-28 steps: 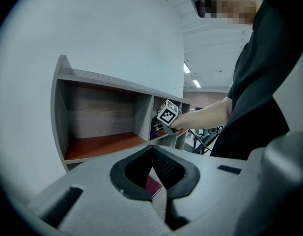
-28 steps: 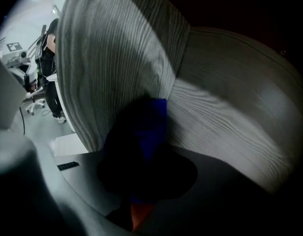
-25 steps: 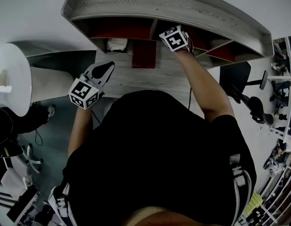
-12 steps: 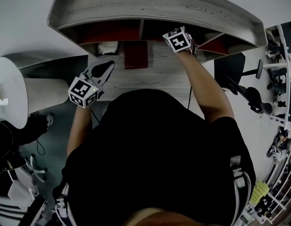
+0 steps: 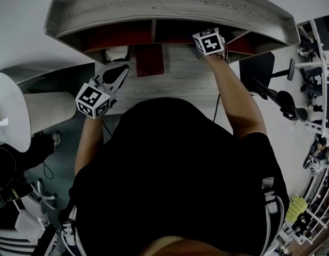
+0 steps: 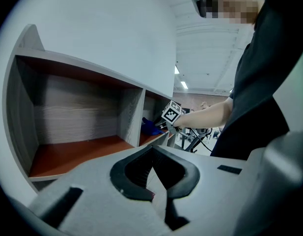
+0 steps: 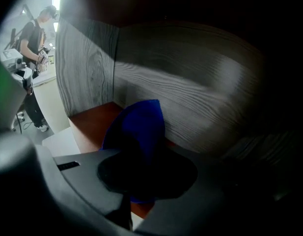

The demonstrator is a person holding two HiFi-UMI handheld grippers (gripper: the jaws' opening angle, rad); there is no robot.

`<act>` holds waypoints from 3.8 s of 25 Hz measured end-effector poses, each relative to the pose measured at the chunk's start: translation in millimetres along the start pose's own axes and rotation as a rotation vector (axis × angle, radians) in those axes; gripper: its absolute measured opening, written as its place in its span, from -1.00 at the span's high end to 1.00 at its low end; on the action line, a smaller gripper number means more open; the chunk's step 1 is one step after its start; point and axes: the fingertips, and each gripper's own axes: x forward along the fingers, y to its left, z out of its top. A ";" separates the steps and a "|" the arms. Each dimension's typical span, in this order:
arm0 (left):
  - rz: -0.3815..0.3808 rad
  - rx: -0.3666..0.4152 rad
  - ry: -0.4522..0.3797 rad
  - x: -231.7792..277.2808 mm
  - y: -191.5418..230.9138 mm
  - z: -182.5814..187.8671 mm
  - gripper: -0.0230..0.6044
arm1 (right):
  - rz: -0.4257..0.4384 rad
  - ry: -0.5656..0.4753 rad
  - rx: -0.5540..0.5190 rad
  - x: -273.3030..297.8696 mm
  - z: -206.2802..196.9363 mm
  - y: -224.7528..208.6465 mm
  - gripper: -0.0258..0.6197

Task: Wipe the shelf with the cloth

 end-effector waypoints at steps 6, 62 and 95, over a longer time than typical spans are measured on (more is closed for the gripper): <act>-0.023 0.003 0.006 6.6 1.1 1.6 0.87 | -0.038 0.014 0.045 -6.4 -11.0 -17.5 0.71; 0.038 -0.023 0.034 -19.4 -6.4 -13.8 0.87 | -0.050 0.004 0.102 -3.3 -19.4 -21.8 0.71; 0.073 -0.055 0.064 -29.5 -13.7 -26.9 0.87 | 0.108 -0.050 -0.043 31.4 55.9 85.3 0.71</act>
